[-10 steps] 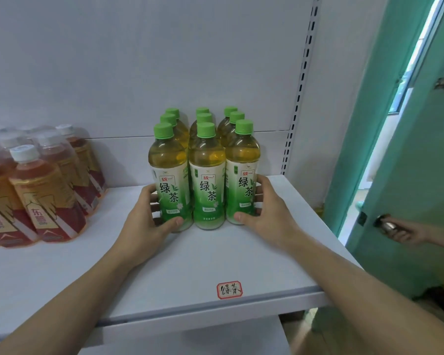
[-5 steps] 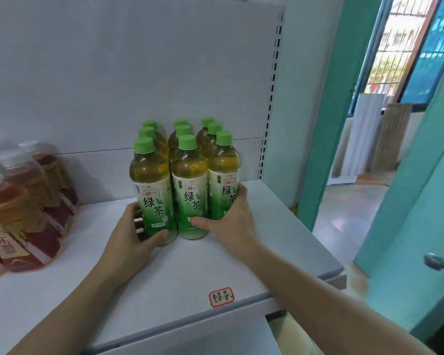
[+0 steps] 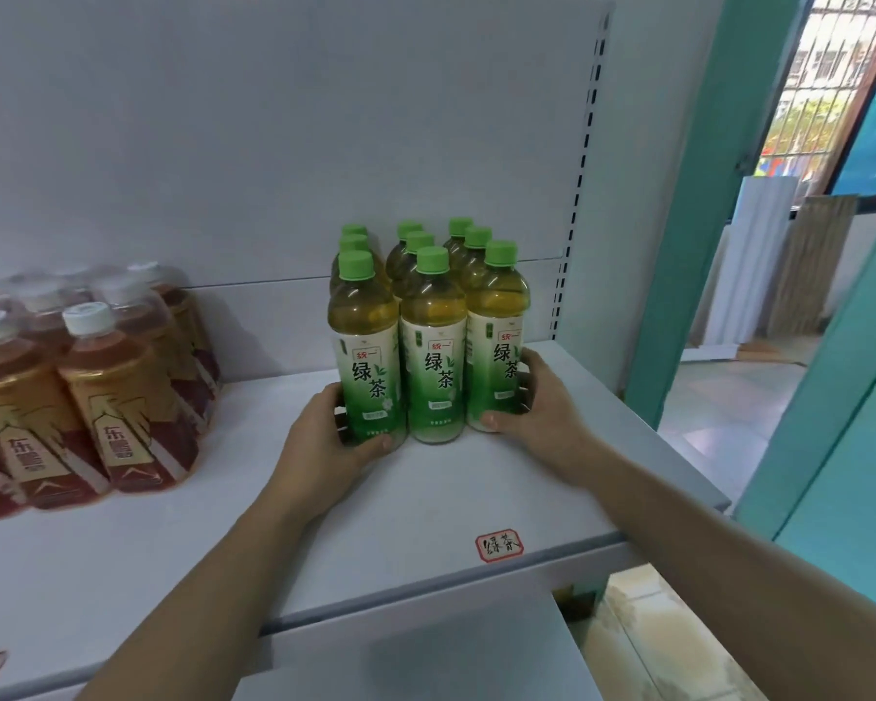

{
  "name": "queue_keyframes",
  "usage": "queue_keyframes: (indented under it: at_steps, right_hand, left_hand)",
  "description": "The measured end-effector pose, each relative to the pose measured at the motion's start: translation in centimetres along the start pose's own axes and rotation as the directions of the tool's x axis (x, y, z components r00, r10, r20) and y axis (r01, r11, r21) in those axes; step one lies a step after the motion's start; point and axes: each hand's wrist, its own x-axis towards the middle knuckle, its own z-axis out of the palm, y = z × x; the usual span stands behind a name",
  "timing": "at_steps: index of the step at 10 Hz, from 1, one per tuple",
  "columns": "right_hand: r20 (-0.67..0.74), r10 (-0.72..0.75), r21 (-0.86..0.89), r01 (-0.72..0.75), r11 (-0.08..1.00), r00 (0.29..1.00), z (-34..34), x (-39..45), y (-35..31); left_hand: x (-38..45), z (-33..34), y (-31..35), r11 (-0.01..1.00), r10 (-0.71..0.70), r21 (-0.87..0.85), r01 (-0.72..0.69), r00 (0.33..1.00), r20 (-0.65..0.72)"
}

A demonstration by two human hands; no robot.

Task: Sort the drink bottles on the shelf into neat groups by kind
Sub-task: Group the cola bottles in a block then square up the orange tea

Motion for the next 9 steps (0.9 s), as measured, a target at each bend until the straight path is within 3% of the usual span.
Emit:
queue_keyframes:
  at_steps: [2, 6, 9]
  right_hand:
    - [-0.096, -0.027, -0.113, 0.016, 0.993, 0.995, 0.9, 0.0, 0.2]
    - [-0.141, -0.084, -0.187, 0.057, 0.981, 0.986, 1.0, -0.5, -0.1]
    - [-0.203, -0.169, -0.248, 0.117, 0.962, 0.964, 0.7, -2.6, -2.0]
  left_hand:
    - [0.2, 0.0, -0.6, 0.999, 0.014, 0.046, -0.014, 1.000, -0.011]
    - [0.2, 0.2, -0.5, 0.999, 0.005, 0.046, -0.004, 1.000, -0.026]
    - [-0.5, 0.1, 1.8, 0.972, -0.035, 0.233, 0.034, 0.999, -0.003]
